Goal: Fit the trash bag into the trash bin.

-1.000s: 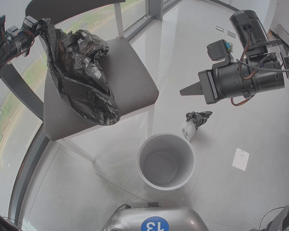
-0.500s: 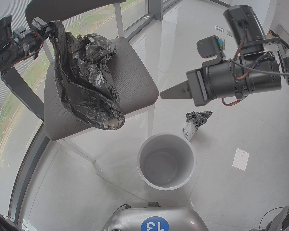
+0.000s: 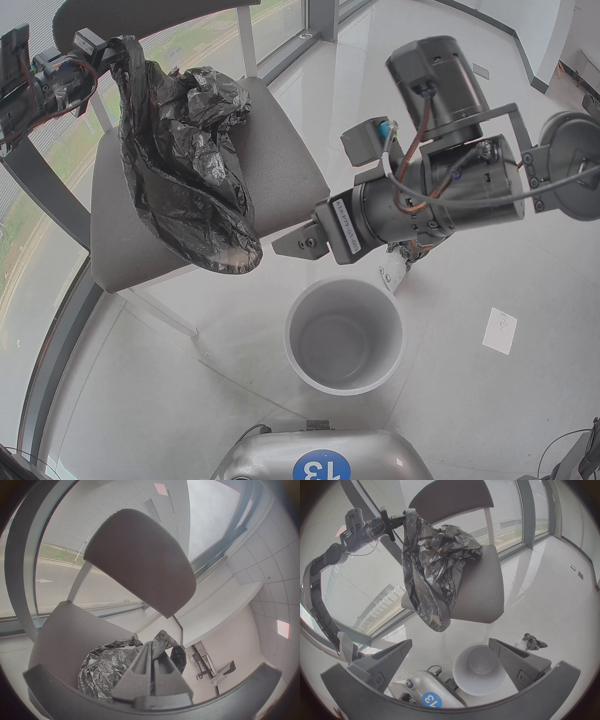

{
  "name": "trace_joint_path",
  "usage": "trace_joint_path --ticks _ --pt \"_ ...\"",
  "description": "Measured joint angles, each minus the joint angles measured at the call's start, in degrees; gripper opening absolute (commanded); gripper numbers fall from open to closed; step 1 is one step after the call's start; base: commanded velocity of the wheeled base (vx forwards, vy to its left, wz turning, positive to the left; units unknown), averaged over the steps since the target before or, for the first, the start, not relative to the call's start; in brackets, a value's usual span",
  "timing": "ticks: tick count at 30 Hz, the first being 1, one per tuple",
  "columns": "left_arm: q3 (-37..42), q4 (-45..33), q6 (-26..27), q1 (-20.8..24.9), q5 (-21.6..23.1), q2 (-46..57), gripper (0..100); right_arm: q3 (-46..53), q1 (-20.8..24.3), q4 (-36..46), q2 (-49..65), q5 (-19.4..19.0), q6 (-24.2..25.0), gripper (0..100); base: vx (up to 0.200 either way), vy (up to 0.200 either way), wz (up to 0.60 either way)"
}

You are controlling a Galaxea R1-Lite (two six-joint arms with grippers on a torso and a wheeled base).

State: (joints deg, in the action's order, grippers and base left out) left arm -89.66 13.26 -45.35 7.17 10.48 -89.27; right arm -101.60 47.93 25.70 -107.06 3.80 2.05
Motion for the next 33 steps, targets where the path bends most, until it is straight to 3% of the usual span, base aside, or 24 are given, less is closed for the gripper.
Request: trace_joint_path --ticks 10,22,33 --pt "-1.4 0.0 0.02 0.84 -0.04 -0.48 0 -4.68 -2.13 -7.12 -6.14 -4.56 -6.1 100 0.0 0.0 0.0" --pt "-3.56 -0.05 0.02 1.26 0.21 -1.27 0 -12.65 -2.01 -10.11 -16.15 -8.27 -7.68 100 0.0 0.0 0.0" --pt "-20.57 -2.21 -0.11 3.85 -0.41 -7.84 0 -13.01 0.13 -8.68 -17.55 -7.59 -6.14 100 0.0 0.0 0.0"
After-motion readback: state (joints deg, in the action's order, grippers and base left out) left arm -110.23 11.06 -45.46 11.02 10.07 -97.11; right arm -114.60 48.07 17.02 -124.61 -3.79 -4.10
